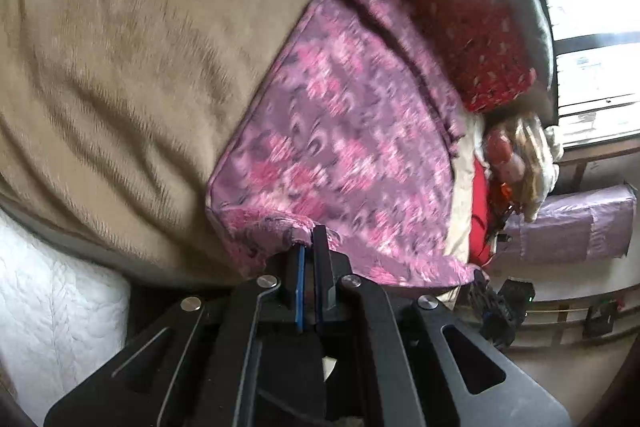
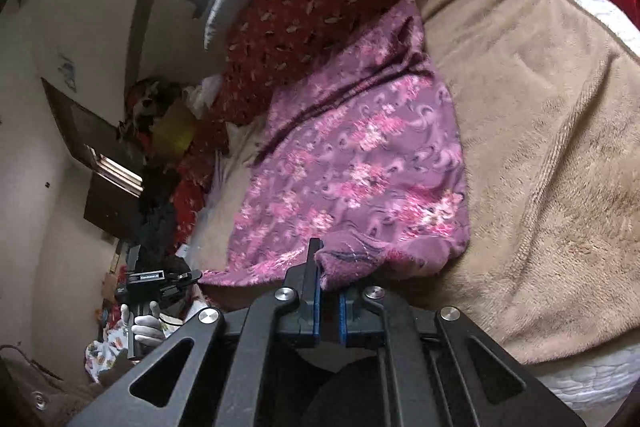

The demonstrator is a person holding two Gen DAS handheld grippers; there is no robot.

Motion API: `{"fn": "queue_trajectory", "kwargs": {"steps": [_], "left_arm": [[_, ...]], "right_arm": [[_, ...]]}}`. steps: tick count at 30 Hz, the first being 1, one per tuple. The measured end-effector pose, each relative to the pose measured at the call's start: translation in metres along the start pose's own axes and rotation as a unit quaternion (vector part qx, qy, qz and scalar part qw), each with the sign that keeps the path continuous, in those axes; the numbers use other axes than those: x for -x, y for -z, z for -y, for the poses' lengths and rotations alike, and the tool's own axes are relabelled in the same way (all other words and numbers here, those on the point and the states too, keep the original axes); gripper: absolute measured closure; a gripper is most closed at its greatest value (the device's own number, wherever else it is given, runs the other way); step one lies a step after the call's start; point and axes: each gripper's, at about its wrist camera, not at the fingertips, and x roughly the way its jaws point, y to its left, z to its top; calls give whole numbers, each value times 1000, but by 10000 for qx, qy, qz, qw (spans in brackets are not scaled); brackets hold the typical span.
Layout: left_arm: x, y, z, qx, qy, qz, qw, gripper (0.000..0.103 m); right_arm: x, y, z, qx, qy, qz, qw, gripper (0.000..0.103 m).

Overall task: Fold small clothes
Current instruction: 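Grasp the hem corners with both grippers and lift toward the collar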

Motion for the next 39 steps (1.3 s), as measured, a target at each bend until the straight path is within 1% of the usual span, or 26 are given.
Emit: {"fn": "queue_trajectory", "kwargs": {"steps": [1,3,5,6,7,8,9,10,11,12,14,15,16,17,20,21,23,24,25,27,29,32,34,37,38,39], "left_arm": [[-2,3,-3,46,-72,-58,9999,101],[1,9,-11,128,-51,-116,9998,100],[7,14,-16,155,-64,-90,9998,90],[10,16,-19,173,-110,-62,9998,84],[13,17,-22,218,-111,-37,9997,83],[13,18,-24,271,-75,-58,9996,82],[12,19,-25,324,-51,-91,9994,81],[10,19,-26,375,-81,-109,9992,77],[8,19,-25,407,-116,-118,9990,74],[7,19,-25,416,-139,-113,9990,72],[8,19,-23,425,-135,-83,9990,72],[12,19,-22,457,-37,-34,9989,71],[15,19,-22,474,59,44,9988,71],[19,19,-21,467,81,105,9988,71],[28,20,-24,400,-139,235,9988,64],[32,21,-27,437,-154,277,9985,64],[40,23,-37,530,-15,344,9980,64],[41,24,-40,546,-33,367,9978,63],[40,23,-43,568,-54,359,9977,61],[28,23,-48,641,-4,177,9978,55],[11,23,-49,684,47,-33,9976,55],[-12,22,-43,573,136,-291,9978,55],[-20,21,-37,488,169,-395,9979,55],[-27,20,-28,382,40,-466,9982,56],[-28,21,-26,343,-4,-473,9983,57],[-27,21,-24,289,-33,-471,9985,69]], "right_arm": [[-3,0,3,-12,64,-91,9999,97],[-6,3,11,-38,155,-385,9991,97],[-5,8,16,24,303,-693,9971,97],[-2,9,18,79,420,-788,9960,92],[2,10,21,95,556,-867,9946,91],[7,10,27,20,591,-941,9938,89],[13,10,32,-67,579,-929,9940,88],[21,8,35,-134,567,-858,9946,87],[29,7,39,-181,560,-779,9952,80],[33,6,42,-218,569,-708,9956,76],[42,5,49,-354,586,-514,9963,58],[43,6,52,-438,583,-465,9963,56],[42,8,56,-537,563,-436,9960,56],[40,11,59,-634,522,-443,9956,56],[24,21,64,-743,556,-643,9936,56],[19,22,65,-754,588,-711,9929,56],[13,27,65,-839,515,-783,9921,56],[12,28,65,-869,450,-778,9922,56],[10,29,64,-876,387,-776,9924,56],[7,29,63,-875,316,-787,9925,54],[3,29,64,-903,279,-804,9923,54],[-3,30,62,-917,220,-838,9920,53],[-8,32,60,-896,155,-926,9915,52],[-19,37,54,-746,136,-1168,9903,52],[-20,38,49,-540,188,-1177,9914,55],[-19,39,43,-311,259,-1152,9925,69]]}}
